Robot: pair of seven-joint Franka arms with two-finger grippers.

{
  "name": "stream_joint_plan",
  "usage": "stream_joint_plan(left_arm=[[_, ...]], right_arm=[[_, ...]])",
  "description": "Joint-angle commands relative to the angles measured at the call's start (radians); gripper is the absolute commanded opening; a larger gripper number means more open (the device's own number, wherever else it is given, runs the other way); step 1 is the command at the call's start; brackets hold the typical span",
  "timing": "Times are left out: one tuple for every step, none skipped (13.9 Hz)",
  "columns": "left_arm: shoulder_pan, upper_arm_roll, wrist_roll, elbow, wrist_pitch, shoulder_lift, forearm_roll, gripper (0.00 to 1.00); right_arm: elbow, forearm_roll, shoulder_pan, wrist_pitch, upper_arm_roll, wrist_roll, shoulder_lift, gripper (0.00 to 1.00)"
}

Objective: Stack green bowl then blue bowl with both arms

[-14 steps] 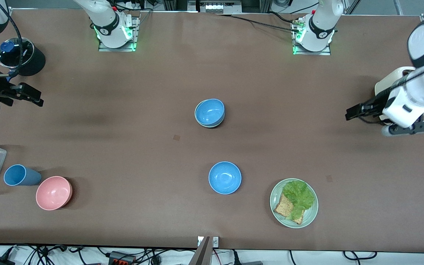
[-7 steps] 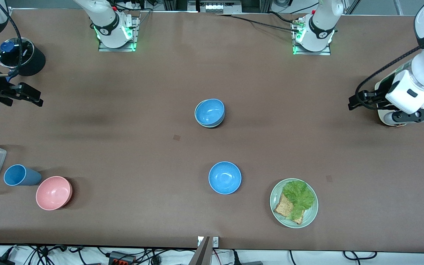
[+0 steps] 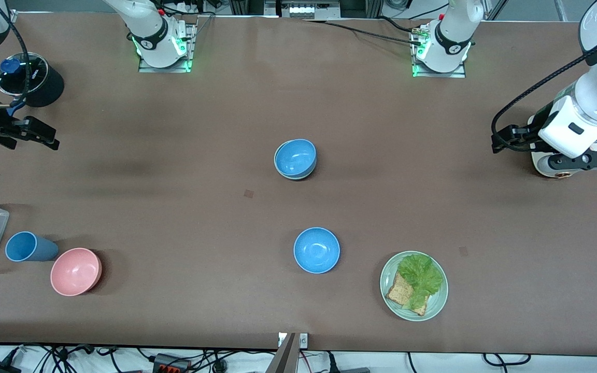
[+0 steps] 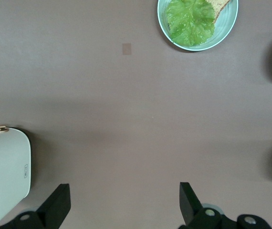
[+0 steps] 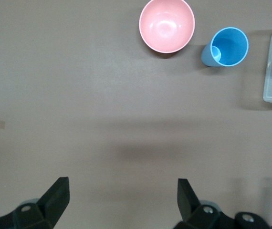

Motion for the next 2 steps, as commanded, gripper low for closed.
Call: stream_joint_plan(left_arm=[[0.001, -0.009, -0.001, 0.044, -0.043, 0.017, 0.024, 1.0], [0.002, -0.009, -0.001, 0.044, -0.043, 0.017, 0.024, 1.0]], right_arm=[[0.006, -0.008, -0.062, -0.009, 0.069, -0.002, -0.007, 1.0], [0.006, -0.009, -0.057, -0.009, 0.07, -0.001, -0.007, 1.0]])
